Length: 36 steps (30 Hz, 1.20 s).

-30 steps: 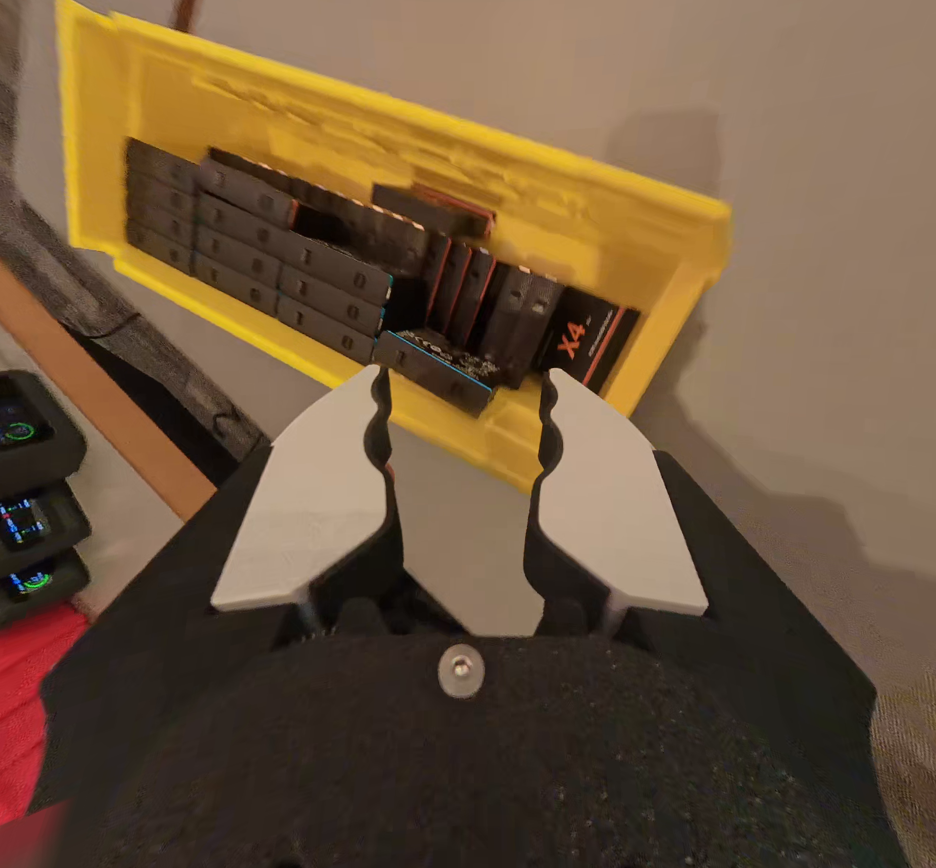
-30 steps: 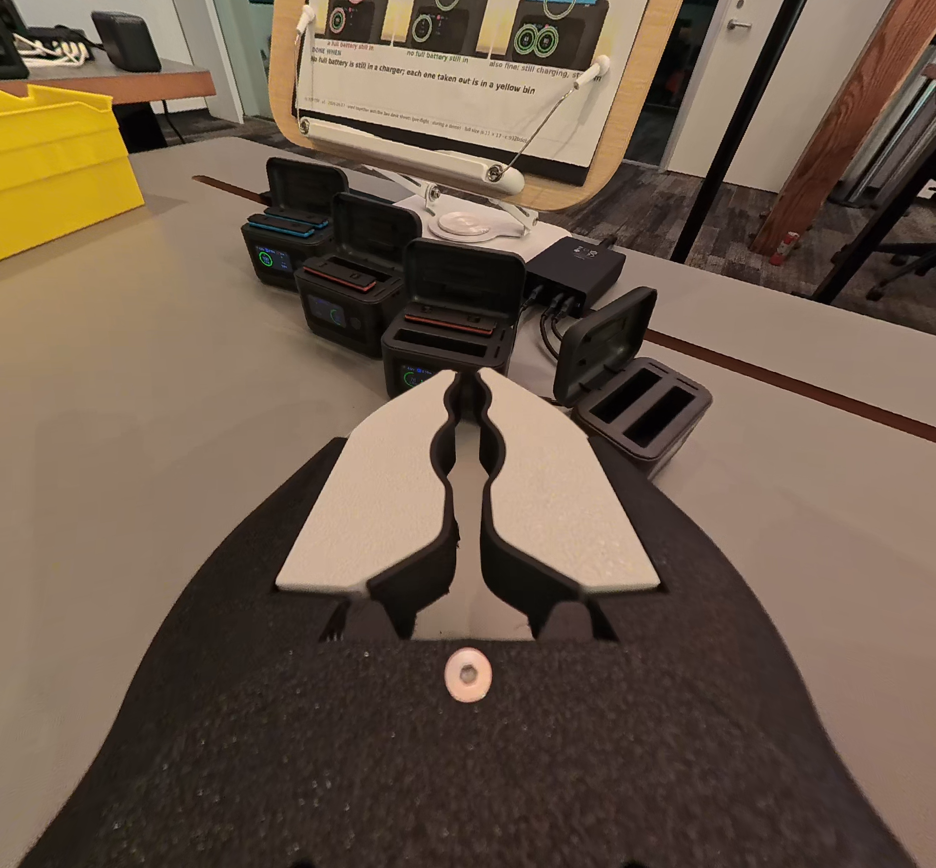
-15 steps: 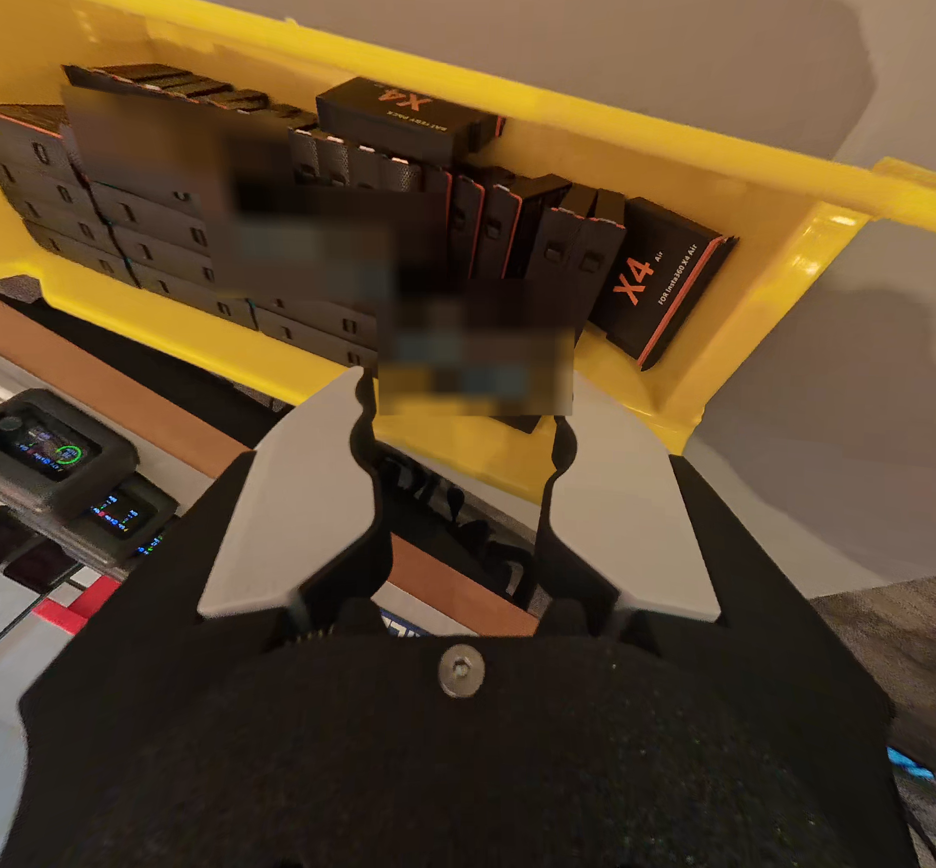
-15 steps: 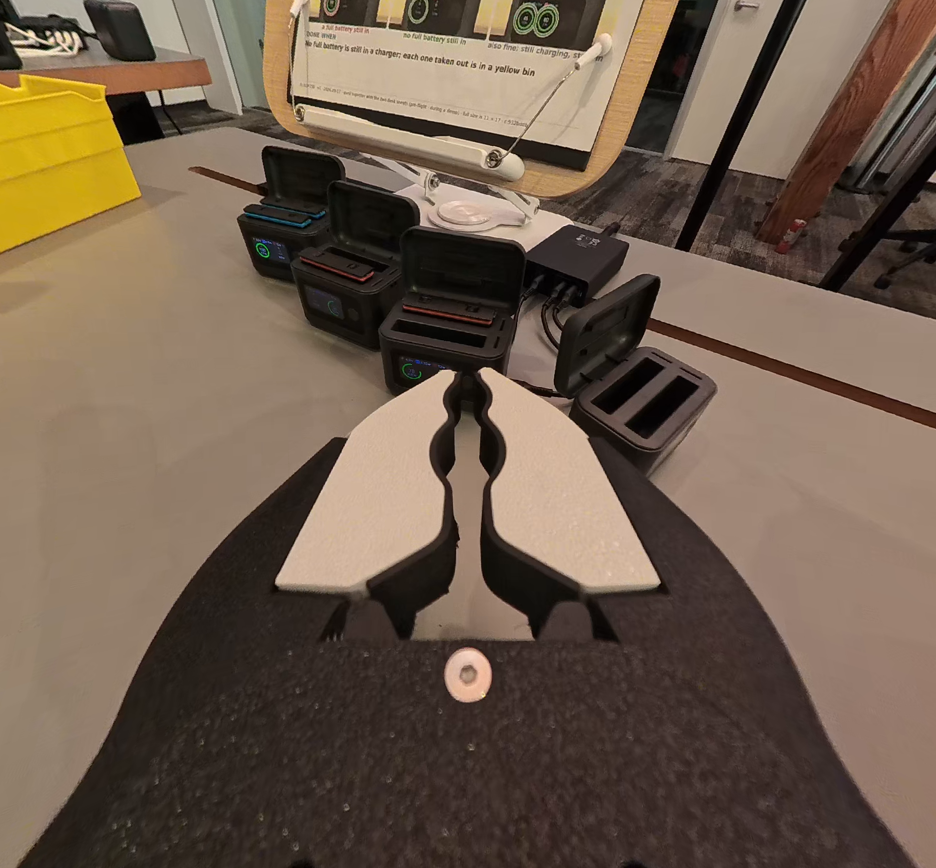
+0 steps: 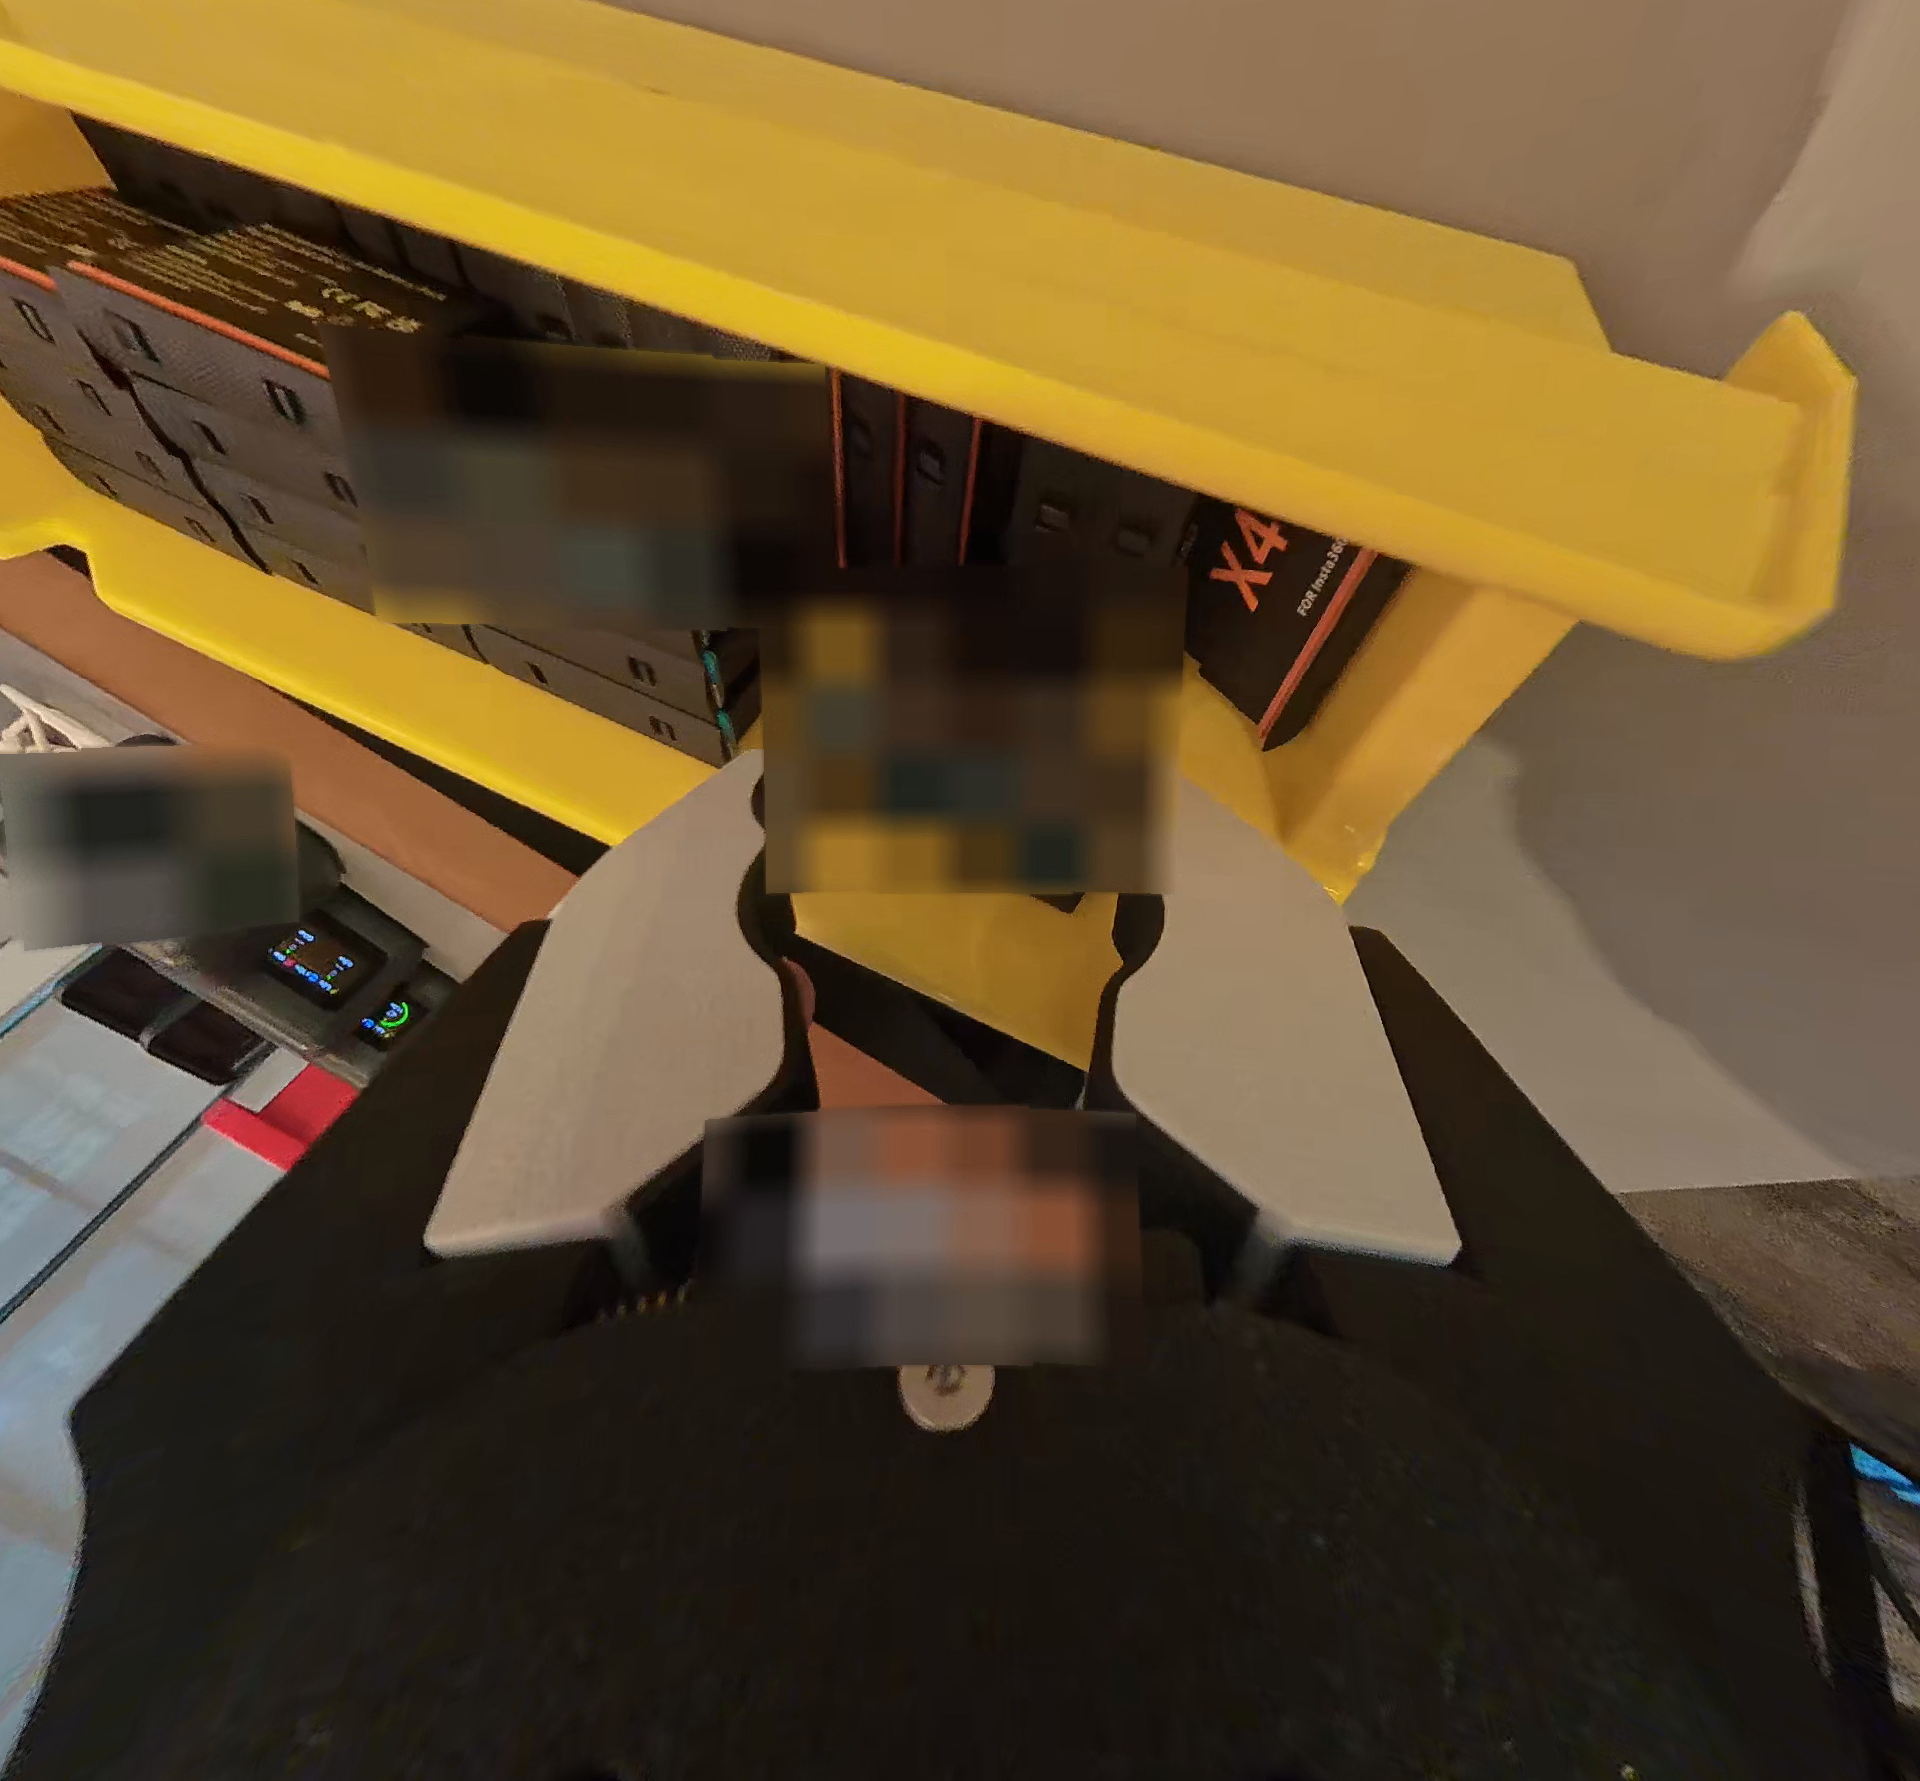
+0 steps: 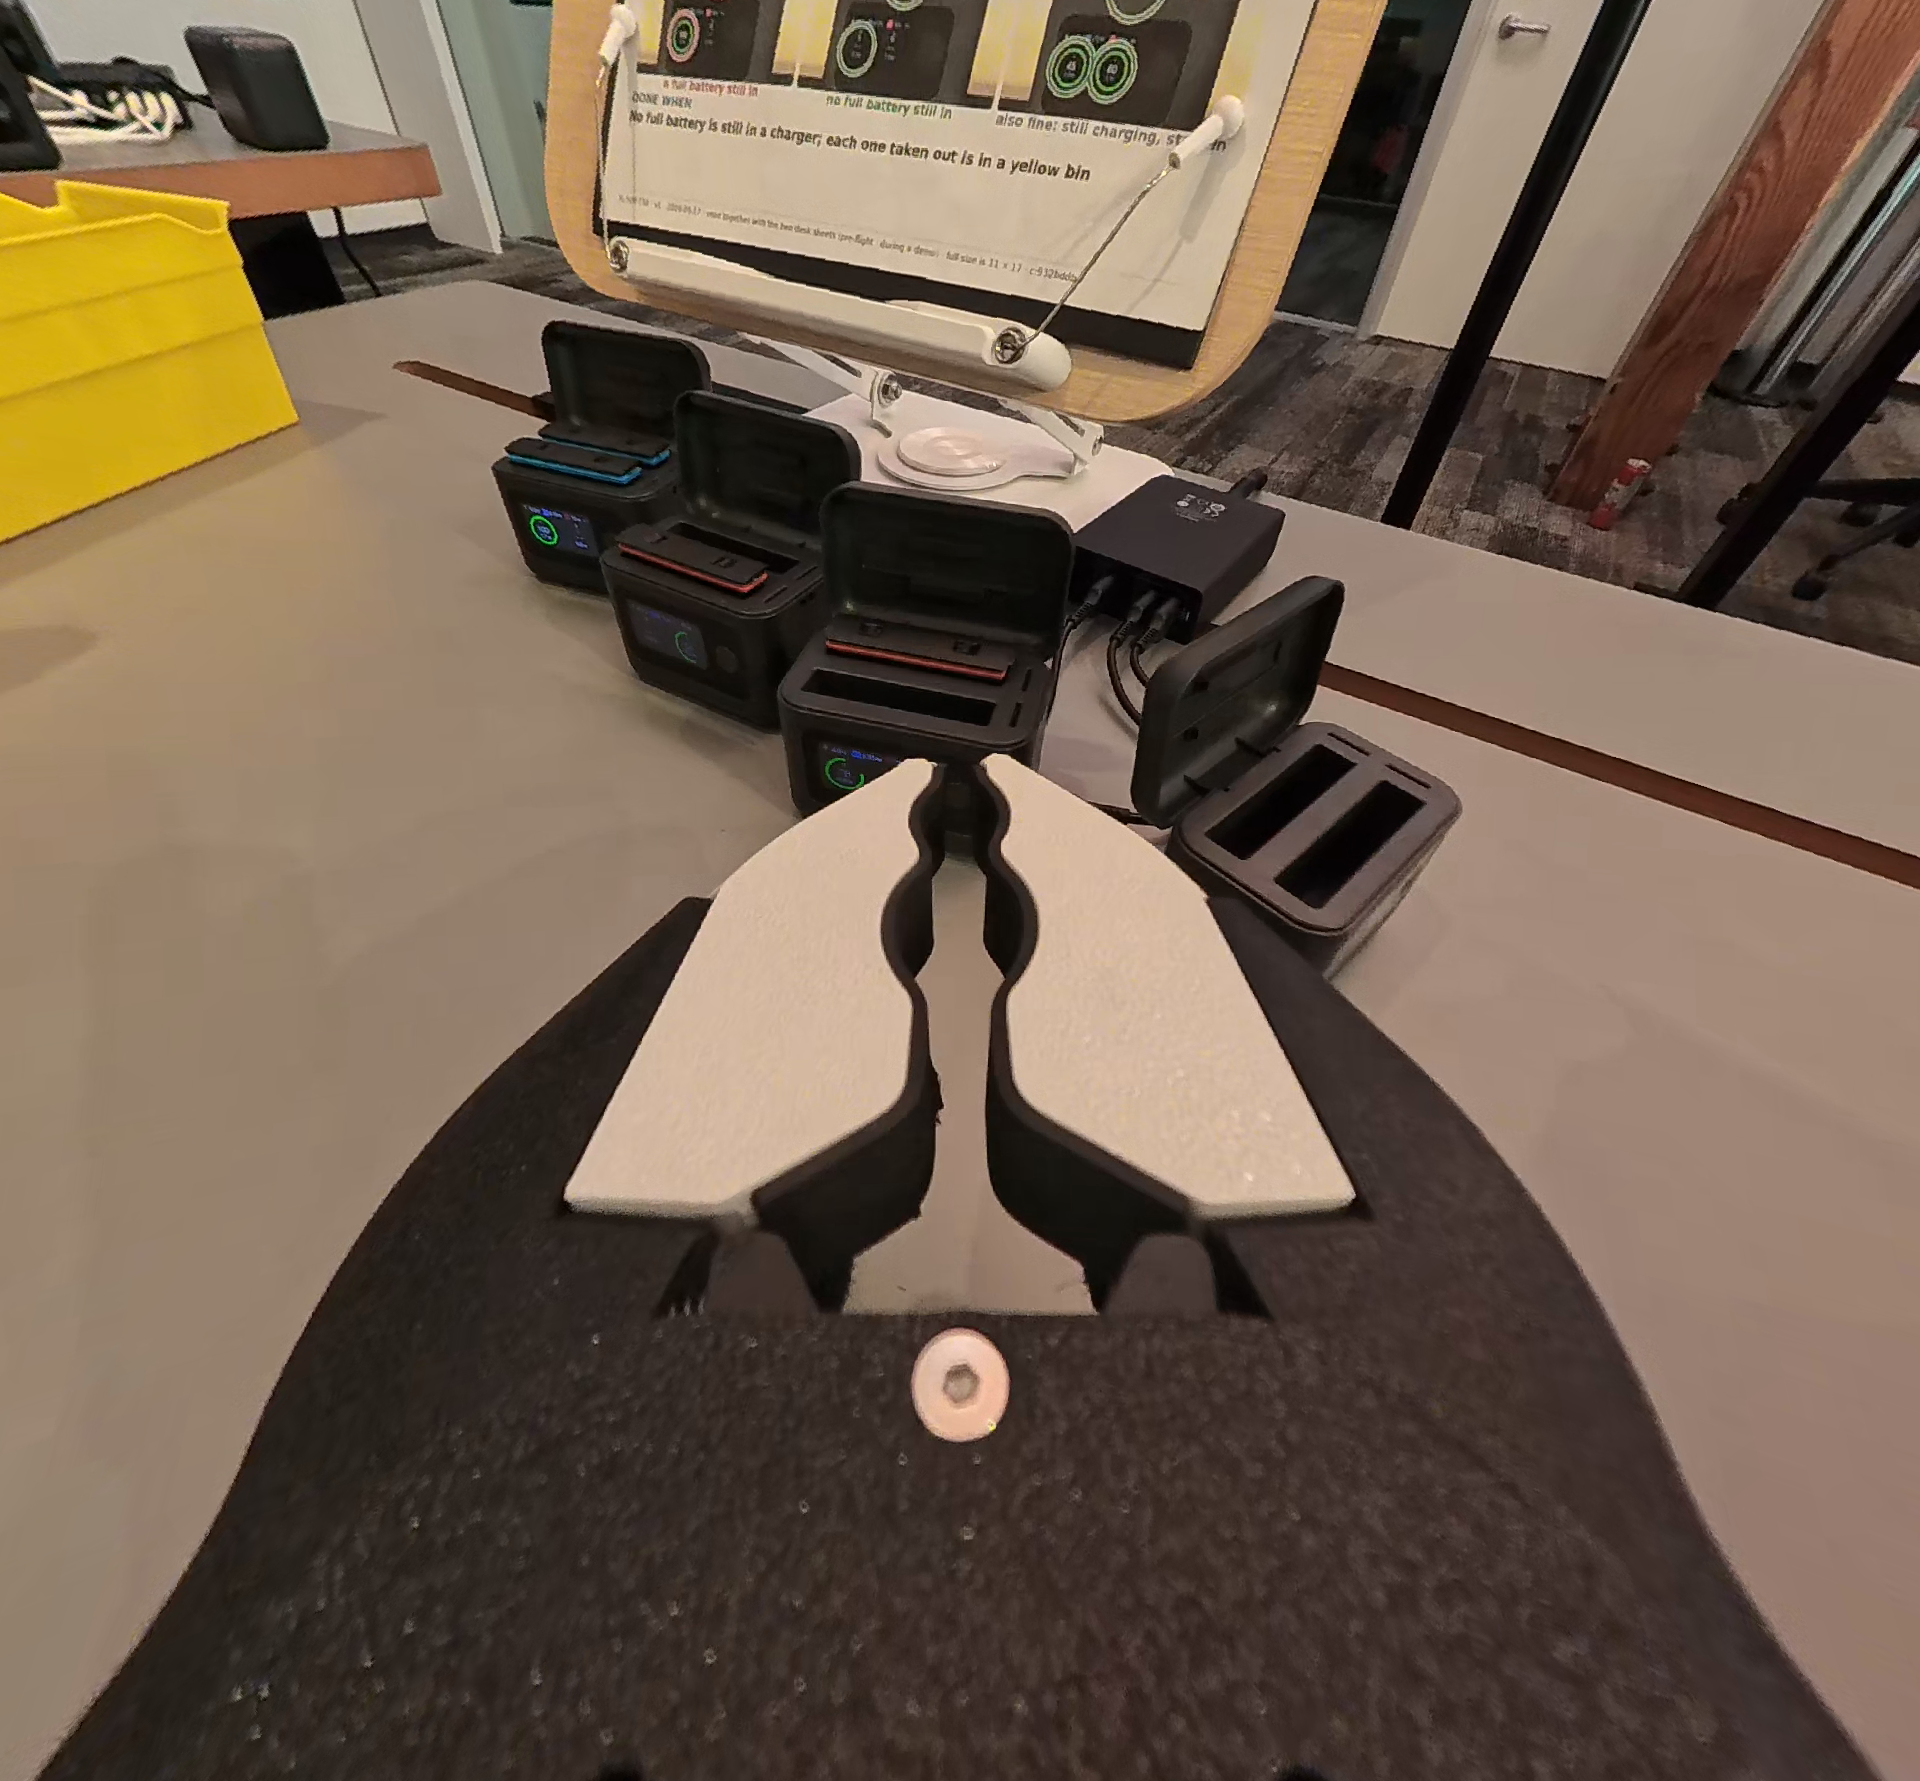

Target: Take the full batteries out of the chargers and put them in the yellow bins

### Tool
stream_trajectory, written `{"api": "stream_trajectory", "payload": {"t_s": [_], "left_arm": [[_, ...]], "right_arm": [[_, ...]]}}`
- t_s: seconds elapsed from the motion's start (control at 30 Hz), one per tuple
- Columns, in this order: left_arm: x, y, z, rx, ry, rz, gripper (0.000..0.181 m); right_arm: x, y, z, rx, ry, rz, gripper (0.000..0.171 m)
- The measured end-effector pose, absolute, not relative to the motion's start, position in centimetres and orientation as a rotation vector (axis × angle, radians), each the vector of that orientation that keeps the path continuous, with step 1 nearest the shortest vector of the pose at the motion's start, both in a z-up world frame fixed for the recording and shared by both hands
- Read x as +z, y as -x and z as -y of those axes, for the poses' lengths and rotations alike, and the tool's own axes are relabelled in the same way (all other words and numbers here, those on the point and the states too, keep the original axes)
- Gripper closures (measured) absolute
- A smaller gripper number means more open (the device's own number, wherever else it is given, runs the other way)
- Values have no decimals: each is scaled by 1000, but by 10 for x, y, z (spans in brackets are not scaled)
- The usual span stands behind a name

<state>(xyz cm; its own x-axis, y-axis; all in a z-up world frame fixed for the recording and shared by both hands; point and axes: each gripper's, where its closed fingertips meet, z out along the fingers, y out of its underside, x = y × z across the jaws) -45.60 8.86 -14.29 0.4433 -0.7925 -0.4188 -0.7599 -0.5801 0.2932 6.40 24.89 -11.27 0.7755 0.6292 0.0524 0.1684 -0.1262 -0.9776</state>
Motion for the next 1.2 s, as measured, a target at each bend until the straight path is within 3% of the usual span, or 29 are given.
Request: {"api": "stream_trajectory", "payload": {"t_s": [0.03,0.47,0.63,0.8,1.0,1.1,1.2], "left_arm": [[-143,454,-88,-804,-2626,1419,122],[-104,449,-89,-715,-3001,1432,122],[-68,394,-91,-423,-3263,1640,122],[-38,274,-87,163,-3363,2119,122],[-35,135,-84,867,-3139,2629,122],[-39,95,-87,1039,-3022,2750,122],[-41,74,-93,1111,-2979,2793,122]], "right_arm": [[-113,-63,-249,444,1680,640,168],[-112,-59,-246,440,1671,661,168],[-107,-36,-229,539,1620,760,166],[-94,36,-160,994,1526,984,156],[-60,96,-73,1839,1456,940,121],[-47,88,-79,2118,1448,727,126],[-44,72,-91,2231,1425,579,146]]}}
